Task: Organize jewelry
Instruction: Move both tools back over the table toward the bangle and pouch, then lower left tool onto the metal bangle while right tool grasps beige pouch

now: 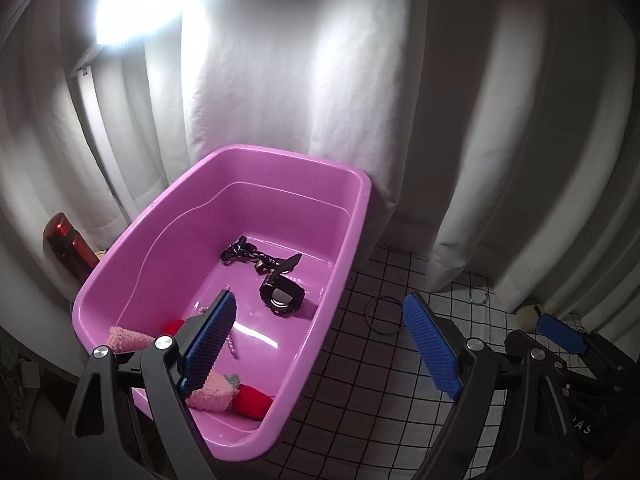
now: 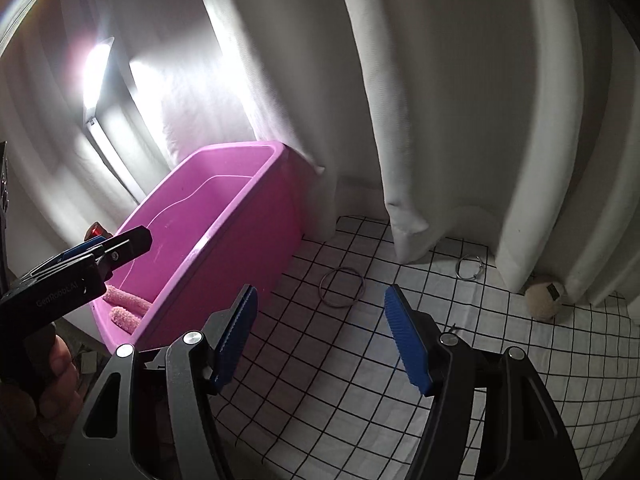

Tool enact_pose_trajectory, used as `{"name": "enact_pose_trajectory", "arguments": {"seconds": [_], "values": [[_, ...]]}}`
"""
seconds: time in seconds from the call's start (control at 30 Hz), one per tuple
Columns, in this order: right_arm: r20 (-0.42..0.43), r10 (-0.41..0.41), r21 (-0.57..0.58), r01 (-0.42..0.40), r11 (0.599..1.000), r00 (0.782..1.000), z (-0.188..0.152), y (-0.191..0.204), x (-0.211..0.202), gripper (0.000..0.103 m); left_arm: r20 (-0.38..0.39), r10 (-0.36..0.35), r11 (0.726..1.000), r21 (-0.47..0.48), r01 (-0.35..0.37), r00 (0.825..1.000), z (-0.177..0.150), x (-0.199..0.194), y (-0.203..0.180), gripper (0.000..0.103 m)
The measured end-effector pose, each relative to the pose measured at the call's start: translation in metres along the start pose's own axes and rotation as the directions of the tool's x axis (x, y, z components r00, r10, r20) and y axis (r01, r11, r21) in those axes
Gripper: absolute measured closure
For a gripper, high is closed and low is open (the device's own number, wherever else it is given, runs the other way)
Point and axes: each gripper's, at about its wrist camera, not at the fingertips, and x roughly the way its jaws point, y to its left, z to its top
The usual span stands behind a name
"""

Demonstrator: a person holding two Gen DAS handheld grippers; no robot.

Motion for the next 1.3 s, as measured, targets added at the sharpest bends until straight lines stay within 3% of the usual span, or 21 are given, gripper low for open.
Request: {"name": "enact_pose_trajectory", "arguments": {"seconds": [0.4,0.63,0.97,1.3], "values": [[-0.026,-0.155,0.162,0.157,0.974,0.988,-0.049,-0.113,-0.04,0.04,-0.083,-0.086,0.992,0.086,0.093,0.993,-0.042,0.023,-0.086,0.017],[-0.052,-0.197,0.221,0.204,0.954,0.979,-0.067,-0.162,-0.041,0.04,-0.147,-0.056,0.994,0.086,0.069,0.987,-0.068,0.06,-0.106,0.017],[-0.122,-0.219,0.252,0.244,0.937,0.968,-0.082,-0.215,0.009,0.04,-0.207,0.061,0.997,0.061,-0.05,0.976,-0.075,0.141,-0.101,0.017],[-0.147,-0.261,0.29,0.294,0.911,0.954,-0.065,-0.26,0.076,0.04,-0.266,0.087,0.996,0.057,-0.075,0.96,-0.077,0.203,-0.1,0.017]]}}
